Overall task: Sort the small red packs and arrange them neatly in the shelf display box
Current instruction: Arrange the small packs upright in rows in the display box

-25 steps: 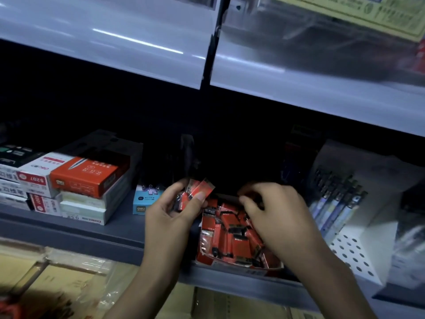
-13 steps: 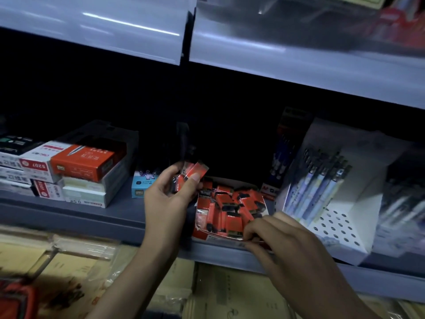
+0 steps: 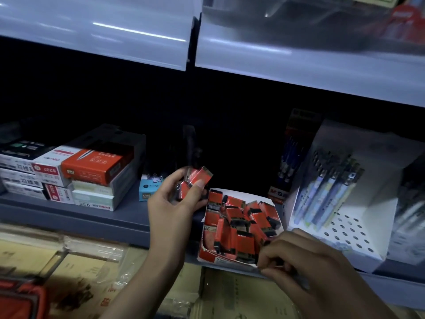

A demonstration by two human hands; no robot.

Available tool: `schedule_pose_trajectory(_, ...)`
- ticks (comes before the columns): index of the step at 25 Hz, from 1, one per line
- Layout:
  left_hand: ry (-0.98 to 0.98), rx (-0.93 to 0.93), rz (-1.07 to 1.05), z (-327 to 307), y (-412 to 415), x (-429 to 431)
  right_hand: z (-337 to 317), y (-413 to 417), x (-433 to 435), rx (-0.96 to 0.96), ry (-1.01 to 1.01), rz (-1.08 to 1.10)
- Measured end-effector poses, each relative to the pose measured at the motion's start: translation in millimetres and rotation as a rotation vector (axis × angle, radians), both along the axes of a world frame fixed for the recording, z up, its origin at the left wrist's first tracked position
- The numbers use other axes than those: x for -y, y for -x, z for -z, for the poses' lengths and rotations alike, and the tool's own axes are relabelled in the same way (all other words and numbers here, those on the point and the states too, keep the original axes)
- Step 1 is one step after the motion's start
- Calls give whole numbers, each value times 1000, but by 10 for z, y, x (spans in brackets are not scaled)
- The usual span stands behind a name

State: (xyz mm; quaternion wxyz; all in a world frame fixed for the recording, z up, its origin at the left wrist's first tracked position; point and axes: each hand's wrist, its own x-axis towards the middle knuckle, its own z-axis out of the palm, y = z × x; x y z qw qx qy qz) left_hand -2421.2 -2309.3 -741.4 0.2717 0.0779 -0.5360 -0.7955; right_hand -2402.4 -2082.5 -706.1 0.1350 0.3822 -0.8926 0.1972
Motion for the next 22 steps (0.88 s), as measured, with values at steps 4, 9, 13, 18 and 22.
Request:
schedule_pose_trajectory(4, 21, 9, -32, 4, 14, -18, -291, -44, 114, 120, 160, 56)
schedule_pose_trajectory(9, 53, 29, -40, -19, 44, -6, -393, 466, 563, 135, 8, 304)
schedule_pose_trajectory(13, 34, 45, -39, -27, 76, 13, -247, 825, 753, 200, -227, 440)
schedule_pose_trajectory(18, 61, 84, -27, -8, 109, 37, -407, 991, 836, 504, -334, 501)
schedule_pose_trajectory(22, 40, 101, -16, -21, 116, 63, -431, 1006, 812, 492, -281, 520)
